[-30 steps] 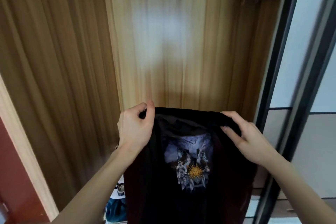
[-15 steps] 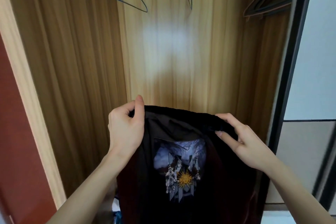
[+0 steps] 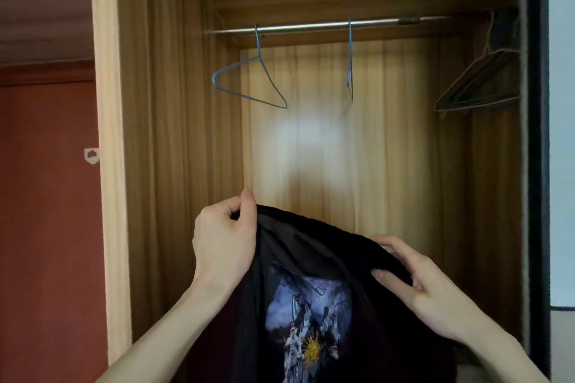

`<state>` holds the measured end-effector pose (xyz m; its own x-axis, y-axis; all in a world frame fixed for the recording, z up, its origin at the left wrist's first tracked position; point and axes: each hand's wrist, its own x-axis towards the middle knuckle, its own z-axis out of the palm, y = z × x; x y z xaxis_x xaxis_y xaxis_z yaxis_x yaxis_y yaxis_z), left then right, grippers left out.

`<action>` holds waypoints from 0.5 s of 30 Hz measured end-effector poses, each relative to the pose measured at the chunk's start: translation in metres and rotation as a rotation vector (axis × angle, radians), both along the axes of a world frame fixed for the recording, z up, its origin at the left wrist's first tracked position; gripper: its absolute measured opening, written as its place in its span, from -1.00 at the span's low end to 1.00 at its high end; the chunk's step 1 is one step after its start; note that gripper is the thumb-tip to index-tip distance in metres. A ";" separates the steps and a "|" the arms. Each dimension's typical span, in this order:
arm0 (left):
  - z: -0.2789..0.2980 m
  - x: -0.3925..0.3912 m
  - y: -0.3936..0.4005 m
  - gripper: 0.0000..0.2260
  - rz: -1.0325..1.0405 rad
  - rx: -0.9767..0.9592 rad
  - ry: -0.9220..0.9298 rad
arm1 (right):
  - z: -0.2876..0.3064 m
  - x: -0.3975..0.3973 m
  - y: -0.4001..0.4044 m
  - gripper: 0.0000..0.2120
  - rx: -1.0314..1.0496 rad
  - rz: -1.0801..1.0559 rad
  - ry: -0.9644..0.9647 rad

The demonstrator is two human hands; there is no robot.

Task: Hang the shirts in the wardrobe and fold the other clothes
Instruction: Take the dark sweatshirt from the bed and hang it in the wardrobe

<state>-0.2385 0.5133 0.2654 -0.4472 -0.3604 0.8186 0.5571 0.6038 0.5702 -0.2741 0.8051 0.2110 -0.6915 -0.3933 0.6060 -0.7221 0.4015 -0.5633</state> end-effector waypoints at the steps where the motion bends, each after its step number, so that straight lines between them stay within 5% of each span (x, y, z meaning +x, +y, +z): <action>1: 0.008 -0.002 -0.002 -0.50 0.017 -0.006 -0.001 | 0.005 -0.002 -0.004 -0.66 -0.005 0.003 -0.001; 10: 0.062 -0.017 -0.020 -0.49 0.166 -0.009 -0.056 | 0.063 -0.014 -0.036 -0.40 0.193 0.123 -0.079; 15: 0.068 -0.024 -0.040 -0.47 0.194 -0.030 -0.094 | 0.125 -0.015 -0.081 -0.60 0.012 0.098 0.080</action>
